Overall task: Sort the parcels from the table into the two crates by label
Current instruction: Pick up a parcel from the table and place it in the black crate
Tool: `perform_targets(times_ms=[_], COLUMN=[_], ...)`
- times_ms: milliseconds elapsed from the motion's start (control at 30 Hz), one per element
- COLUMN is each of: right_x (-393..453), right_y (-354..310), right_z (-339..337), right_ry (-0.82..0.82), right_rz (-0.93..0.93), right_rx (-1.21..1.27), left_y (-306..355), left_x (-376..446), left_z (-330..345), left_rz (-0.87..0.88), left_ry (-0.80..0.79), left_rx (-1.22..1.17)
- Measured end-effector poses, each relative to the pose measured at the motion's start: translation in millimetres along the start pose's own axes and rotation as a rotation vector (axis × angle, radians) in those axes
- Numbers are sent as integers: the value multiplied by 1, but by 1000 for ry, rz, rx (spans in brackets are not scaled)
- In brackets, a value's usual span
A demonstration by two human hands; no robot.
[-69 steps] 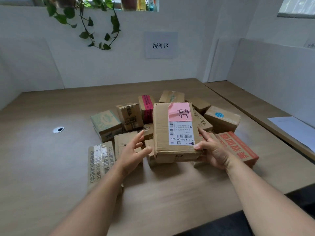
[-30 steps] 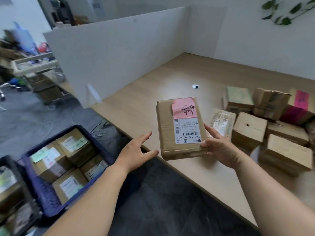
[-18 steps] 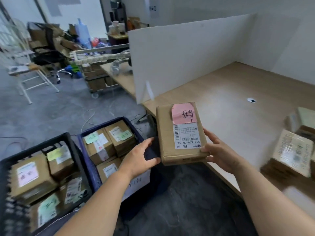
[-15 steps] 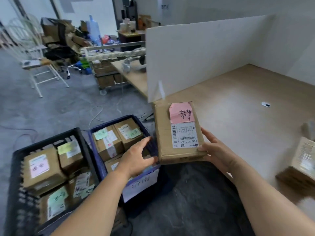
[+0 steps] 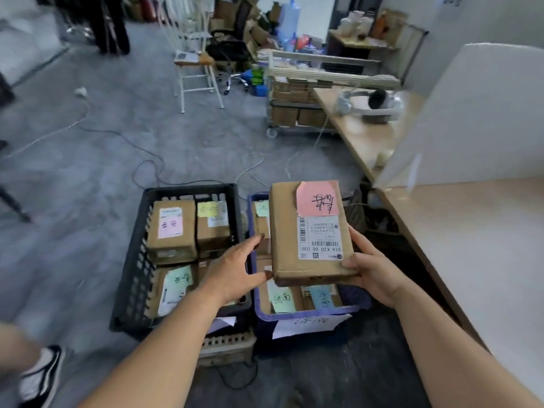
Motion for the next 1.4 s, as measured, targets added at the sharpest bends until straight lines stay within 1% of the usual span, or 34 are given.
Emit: perform_targets(times_ms=[333, 433, 600, 800, 1000, 1133, 1200, 1267, 1333, 1400], right_x=[96, 121, 157, 181, 194, 205, 211, 218, 226, 234], right_y=[-3, -1, 18, 50, 88, 117, 130, 142, 155, 166], right_z=[43, 59, 92, 140, 202, 245, 262, 277, 290, 299], right_ry=[-176, -215, -300, -318, -318, -342, -342, -317, -290, -303], right_rz=[70, 79, 107, 206, 296, 329, 338, 349, 371, 392], right_rx=[-25, -34, -33, -9, 24, 46, 48, 48, 47, 1], left_y=[-48, -64, -96, -149, -210, -250, -266, -282, -299, -313], left_x=[19, 26, 30, 23, 11, 12, 16, 22, 29, 33], left_z=[-41, -51, -64, -83, -103, -112, -112, -110, -105, -99], left_rz=[-204, -264, -296, -321, -395, -499, -514, -527, -572, -625], left_ry=[75, 80, 104, 72, 29, 94, 134, 153, 138, 122], left_rx=[-14, 30, 75, 17, -18, -155, -200, -211, -188, -157])
Point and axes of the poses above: each hand's wrist, its own x-axis towards the middle knuckle, its own z-axis out of the palm, y = z × x, the point moved 2 cm from there along x, towards the middle knuckle, and after that the axes turned 12 degrees about -x, right-handed, at the moved point
